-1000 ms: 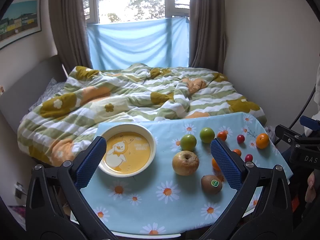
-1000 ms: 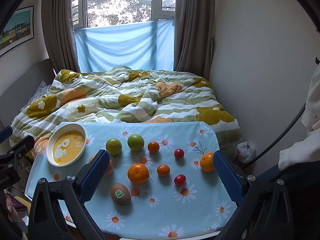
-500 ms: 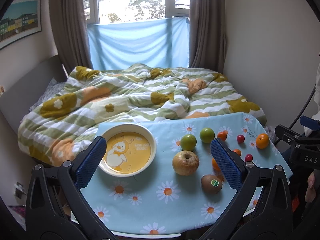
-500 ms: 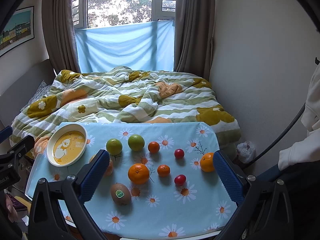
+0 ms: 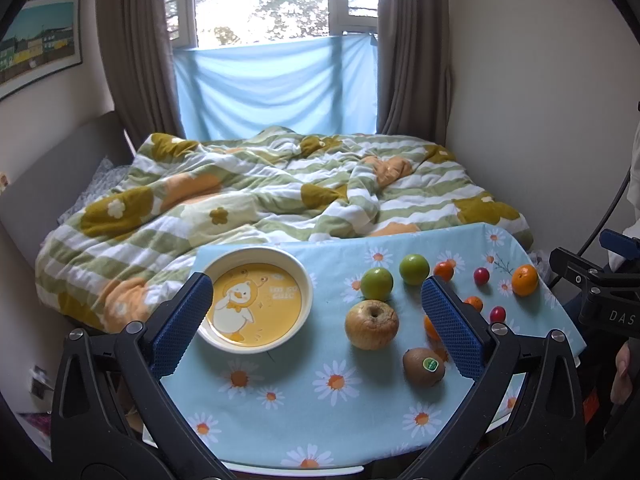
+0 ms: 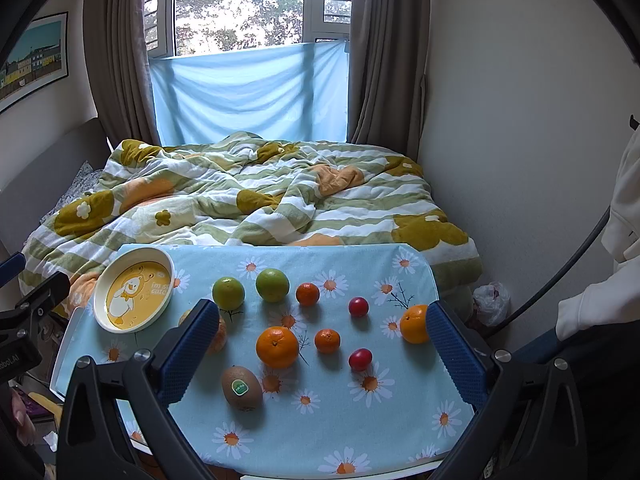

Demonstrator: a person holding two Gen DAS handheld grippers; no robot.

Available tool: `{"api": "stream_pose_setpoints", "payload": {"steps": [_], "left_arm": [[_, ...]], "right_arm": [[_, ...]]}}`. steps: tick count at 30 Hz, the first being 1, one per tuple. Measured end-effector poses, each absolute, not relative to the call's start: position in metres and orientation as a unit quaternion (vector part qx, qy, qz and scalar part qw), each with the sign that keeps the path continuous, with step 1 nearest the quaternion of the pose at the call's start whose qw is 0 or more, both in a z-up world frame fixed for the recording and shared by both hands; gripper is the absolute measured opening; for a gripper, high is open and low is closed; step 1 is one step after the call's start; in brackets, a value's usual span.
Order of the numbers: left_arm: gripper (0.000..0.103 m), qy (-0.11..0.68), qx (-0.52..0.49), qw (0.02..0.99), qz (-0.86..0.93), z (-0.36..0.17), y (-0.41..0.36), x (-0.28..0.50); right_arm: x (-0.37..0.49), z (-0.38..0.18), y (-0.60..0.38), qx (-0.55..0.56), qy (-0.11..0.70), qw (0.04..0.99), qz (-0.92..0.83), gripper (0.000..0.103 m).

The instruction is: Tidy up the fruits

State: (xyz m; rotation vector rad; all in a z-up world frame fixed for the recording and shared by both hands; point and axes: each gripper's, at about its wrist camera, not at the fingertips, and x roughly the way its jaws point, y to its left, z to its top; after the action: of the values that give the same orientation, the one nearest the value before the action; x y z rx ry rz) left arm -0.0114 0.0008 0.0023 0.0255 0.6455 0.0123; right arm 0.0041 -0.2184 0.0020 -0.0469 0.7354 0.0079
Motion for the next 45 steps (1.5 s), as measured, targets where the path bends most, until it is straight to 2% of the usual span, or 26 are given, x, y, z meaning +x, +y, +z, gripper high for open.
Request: {"api": "stream_pose_setpoints", "payload": {"steps": [13,22,34,45], "left_arm": [[0.103,0.323,0.018,0.946,0.0,0.006,0.001,-0.012],[0.103,0.356,0.029,0.933,-0.041,-0.005,-0.005,0.01],[0.103,0.399,0.011,0.916,-0.041,-0.077,-0.041,0.034],[0.103,0.444,-0.007,0.896,-0.016,-0.148,-0.061,0.07]], "right_arm": [[0.001,0.001,-0.217,-0.022,0.359,0.933,0.003,0.103],[0.006,0.002,-0.217,-0.009,0.378,0.926,-0.011,0.103],[0.02,-0.066,-0.279,0.004,0.405,0.914,-0.013,0.103],[0.045,-0.134,-0.292,-0.044,0.452,0.89,0.052,0.103]]}}
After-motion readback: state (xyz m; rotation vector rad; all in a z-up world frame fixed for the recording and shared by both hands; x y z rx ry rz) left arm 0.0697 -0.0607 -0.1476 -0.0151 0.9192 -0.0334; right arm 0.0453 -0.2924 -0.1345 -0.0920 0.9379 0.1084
